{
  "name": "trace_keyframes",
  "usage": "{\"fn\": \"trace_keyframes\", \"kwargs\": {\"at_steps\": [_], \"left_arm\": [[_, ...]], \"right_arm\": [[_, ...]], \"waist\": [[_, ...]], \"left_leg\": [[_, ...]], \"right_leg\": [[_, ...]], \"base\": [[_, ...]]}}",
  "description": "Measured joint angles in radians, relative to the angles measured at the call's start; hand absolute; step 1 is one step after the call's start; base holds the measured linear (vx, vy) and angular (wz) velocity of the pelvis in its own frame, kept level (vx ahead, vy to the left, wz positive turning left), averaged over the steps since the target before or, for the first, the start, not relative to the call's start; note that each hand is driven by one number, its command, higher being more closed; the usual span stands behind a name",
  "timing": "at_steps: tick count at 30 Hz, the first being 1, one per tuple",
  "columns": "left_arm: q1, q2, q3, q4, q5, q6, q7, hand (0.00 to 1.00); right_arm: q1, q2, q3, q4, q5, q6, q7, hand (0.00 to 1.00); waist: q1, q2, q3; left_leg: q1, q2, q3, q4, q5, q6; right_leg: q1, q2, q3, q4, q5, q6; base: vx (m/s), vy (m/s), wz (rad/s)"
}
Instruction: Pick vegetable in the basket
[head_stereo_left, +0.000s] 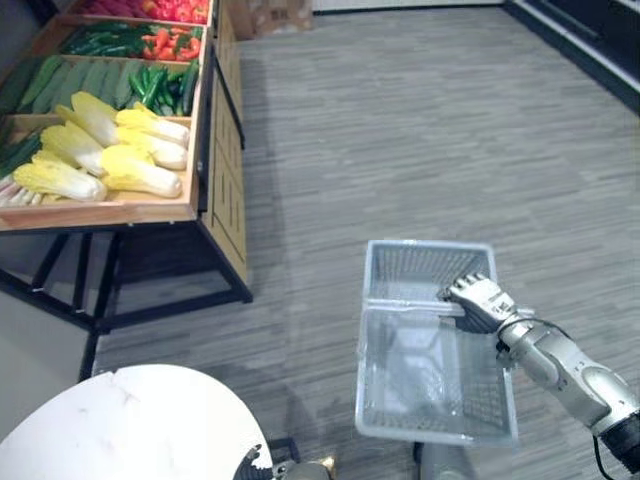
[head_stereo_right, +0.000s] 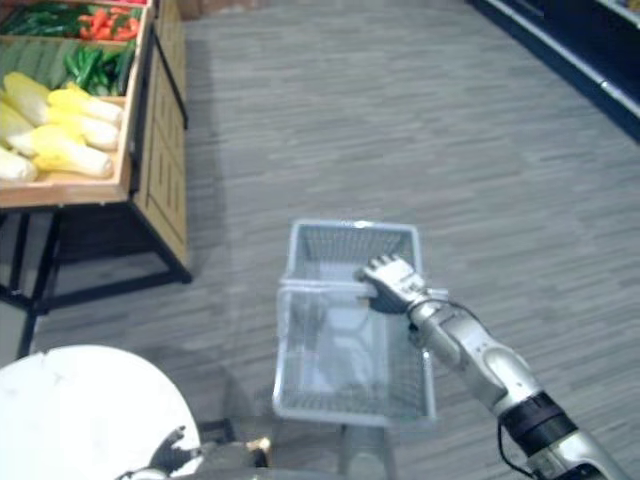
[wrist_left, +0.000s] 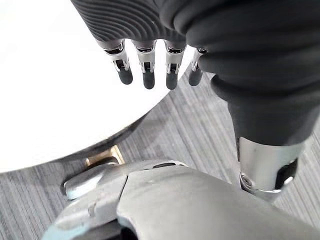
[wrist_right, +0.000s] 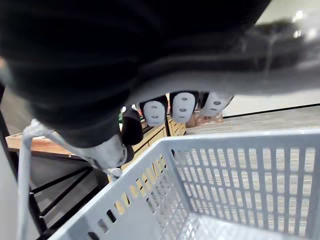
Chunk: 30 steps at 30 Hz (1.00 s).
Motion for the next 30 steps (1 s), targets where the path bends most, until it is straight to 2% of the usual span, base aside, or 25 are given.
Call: {"fn": "trace_keyframes", "kwargs": {"at_steps": [1,3,4,6,7,8,9,10,11,12,13,15,16,17,18,20,23,25,26,27,28,29,30], "left_arm": [[-0.001,0.0,-0.006,0.0,0.0,0.0,0.0,0.0],[-0.012,0.008,-0.012,0.0,0.0,0.0,0.0,0.0],[-0.021,0.006,-0.013,0.0,0.0,0.001,0.0,0.0],[-0.041,-0.005,-0.012,-0.013,0.0,0.0,0.001,0.0],[-0.04,-0.004,-0.012,-0.013,0.0,0.0,0.001,0.0],[-0.042,-0.003,-0.003,-0.017,0.0,0.0,0.003,0.0],[-0.04,-0.005,0.024,-0.03,-0.001,0.001,0.008,0.0],[-0.046,-0.027,0.028,-0.031,-0.001,0.002,0.012,0.0],[-0.044,-0.034,0.03,-0.037,-0.001,-0.002,0.012,0.0],[-0.043,-0.047,0.034,-0.049,-0.001,-0.006,0.015,0.0],[-0.038,-0.05,0.033,-0.045,-0.001,-0.005,0.015,0.0],[-0.031,-0.051,0.034,-0.038,-0.001,-0.002,0.015,0.0],[-0.022,-0.051,0.034,-0.039,-0.001,-0.003,0.015,0.0],[-0.02,-0.049,0.035,-0.041,-0.002,-0.003,0.014,0.0],[-0.018,-0.048,0.035,-0.042,-0.002,-0.004,0.014,0.0],[-0.017,-0.048,0.042,-0.059,-0.003,-0.005,0.014,0.0],[-0.014,-0.049,0.055,-0.09,-0.003,-0.006,0.014,0.0],[-0.015,-0.053,0.064,-0.09,-0.003,-0.01,0.014,0.0],[-0.014,-0.056,0.065,-0.089,-0.003,-0.01,0.015,0.0],[-0.012,-0.061,0.066,-0.085,-0.002,-0.008,0.017,0.0],[-0.009,-0.062,0.066,-0.085,-0.002,-0.008,0.017,0.0],[0.004,-0.073,0.067,-0.081,-0.003,-0.007,0.019,0.0],[0.012,-0.086,0.075,-0.072,-0.003,-0.004,0.023,0.0]], "right_arm": [[-0.001,0.006,-0.003,0.013,-0.001,0.004,-0.002,1.0],[-0.003,0.026,-0.033,0.065,-0.001,0.012,-0.004,1.0],[-0.003,0.032,-0.051,0.088,-0.001,0.019,-0.004,1.0],[-0.001,0.03,-0.099,0.153,-0.002,0.037,-0.004,1.0],[0.002,0.03,-0.111,0.164,-0.002,0.042,-0.004,1.0],[0.005,0.03,-0.12,0.184,-0.004,0.054,-0.004,1.0],[0.02,0.03,-0.135,0.197,-0.015,0.069,-0.004,1.0],[0.011,0.031,-0.149,0.219,-0.024,0.073,-0.003,1.0],[0.006,0.038,-0.153,0.234,-0.029,0.082,-0.003,1.0],[0.005,0.041,-0.154,0.271,-0.036,0.087,-0.002,1.0],[0.008,0.042,-0.155,0.277,-0.037,0.092,-0.002,1.0],[0.02,0.043,-0.161,0.276,-0.036,0.092,-0.004,1.0],[0.03,0.045,-0.165,0.276,-0.035,0.093,-0.006,1.0],[0.036,0.05,-0.172,0.279,-0.034,0.094,-0.009,1.0],[0.038,0.052,-0.175,0.281,-0.034,0.096,-0.009,1.0],[0.05,0.052,-0.187,0.311,-0.034,0.101,-0.011,1.0],[0.086,0.052,-0.244,0.318,-0.035,0.112,-0.031,1.0],[0.108,0.052,-0.282,0.335,-0.035,0.116,-0.043,1.0],[0.12,0.052,-0.294,0.347,-0.035,0.127,-0.047,1.0],[0.136,0.052,-0.301,0.352,-0.035,0.137,-0.048,1.0],[0.138,0.052,-0.302,0.352,-0.035,0.138,-0.048,1.0],[0.148,0.052,-0.301,0.352,-0.036,0.138,-0.048,1.0],[0.161,0.062,-0.3,0.356,-0.037,0.138,-0.048,1.0]], "waist": [[-0.004,0.0,0.0],[-0.006,0.005,0.002],[-0.009,0.01,0.005],[-0.012,0.021,0.012],[-0.013,0.022,0.013],[-0.017,0.015,0.011],[-0.02,0.009,0.009],[-0.01,0.052,0.009],[-0.011,0.065,0.005],[-0.007,0.073,0.007],[-0.009,0.072,0.006],[-0.012,0.066,0.007],[-0.007,0.054,0.012],[-0.001,0.05,0.015],[0.004,0.049,0.015],[0.023,0.047,0.017],[0.022,0.045,0.018],[0.019,0.045,0.017],[0.019,0.049,0.014],[0.018,0.061,0.007],[0.018,0.065,0.004],[0.018,0.086,-0.009],[0.019,0.109,-0.025]], "left_leg": [[0.007,0.001,-0.003,-0.006,0.001,-0.002],[0.022,0.009,-0.019,-0.039,0.004,-0.006],[0.025,0.012,-0.035,-0.051,0.009,-0.013],[0.05,0.026,-0.082,-0.092,0.028,-0.042],[0.063,0.027,-0.098,-0.11,0.032,-0.055],[0.09,0.027,-0.13,-0.135,0.032,-0.069],[0.12,0.036,-0.171,-0.126,0.014,-0.103],[0.116,0.069,-0.183,-0.108,0.014,-0.106],[0.098,0.091,-0.195,-0.079,0.037,-0.137],[0.064,0.104,-0.241,0.02,0.117,-0.147],[0.042,0.107,-0.26,0.085,0.175,-0.129],[-0.006,0.104,-0.277,0.226,0.299,-0.12],[-0.057,0.104,-0.278,0.356,0.423,-0.112],[-0.118,0.104,-0.268,0.479,0.416,-0.107],[-0.149,0.104,-0.246,0.531,0.396,-0.105],[-0.231,0.105,-0.134,0.582,0.326,-0.065],[-0.315,0.101,-0.045,0.458,0.292,-0.067],[-0.33,0.089,-0.004,0.254,0.293,-0.066],[-0.328,0.073,-0.006,0.097,0.305,-0.067],[-0.327,0.058,-0.026,-0.079,0.349,-0.081],[-0.325,0.056,-0.036,-0.11,0.358,-0.08],[-0.311,0.058,-0.06,-0.199,0.385,-0.082],[-0.298,0.064,-0.054,-0.219,0.468,-0.082]], "right_leg": [[0.0,-0.001,-0.017,-0.018,-0.018,-0.002],[-0.001,0.012,-0.068,-0.188,-0.022,-0.004],[-0.001,0.024,-0.07,-0.285,-0.011,0.012],[0.003,0.035,-0.045,-0.538,0.034,0.069],[0.002,0.035,-0.033,-0.584,0.045,0.077],[0.006,0.025,-0.023,-0.648,0.077,0.076],[0.013,0.013,-0.031,-0.62,0.217,0.076],[0.002,0.042,-0.057,-0.577,0.179,0.053],[-0.002,0.051,-0.071,-0.544,0.159,0.041],[-0.003,0.061,-0.103,-0.452,0.081,0.016],[0.018,0.064,-0.12,-0.427,0.047,0.003],[0.08,0.066,-0.14,-0.423,-0.008,-0.007],[0.14,0.071,-0.147,-0.449,-0.033,-0.02],[0.195,0.077,-0.151,-0.488,-0.045,-0.03],[0.219,0.08,-0.151,-0.507,-0.046,-0.033],[0.315,0.076,-0.156,-0.576,-0.05,-0.037],[0.371,0.051,-0.187,-0.606,-0.063,-0.018],[0.391,0.03,-0.212,-0.614,-0.074,0.001],[0.4,0.02,-0.228,-0.614,-0.084,0.015],[0.409,0.014,-0.24,-0.611,-0.099,0.041],[0.411,0.014,-0.243,-0.61,-0.104,0.047],[0.422,0.019,-0.25,-0.602,-0.123,0.079],[0.447,0.017,-0.253,-0.588,-0.145,0.112]], "base": [[0.2,0.055,0.3],[0.25,0.007,0.33],[0.34,-0.078,0.45],[0.43,-0.155,0.57],[0.44,-0.235,0.67],[0.57,-0.378,0.84],[0.48,-0.324,0.7],[0.47,-0.314,0.46],[0.35,-0.246,0.24],[0.52,-0.389,0.32],[0.53,-0.42,0.37],[0.43,-0.327,0.24],[0.38,-0.258,0.13],[0.36,-0.227,0.05],[0.33,-0.18,-0.02],[0.31,-0.144,0.01],[0.19,-0.015,0.22],[0.19,0.114,0.3],[0.18,0.201,0.41],[0.19,0.232,0.36],[0.22,0.277,0.31],[0.26,0.309,0.21],[0.28,0.309,0.25]]}}
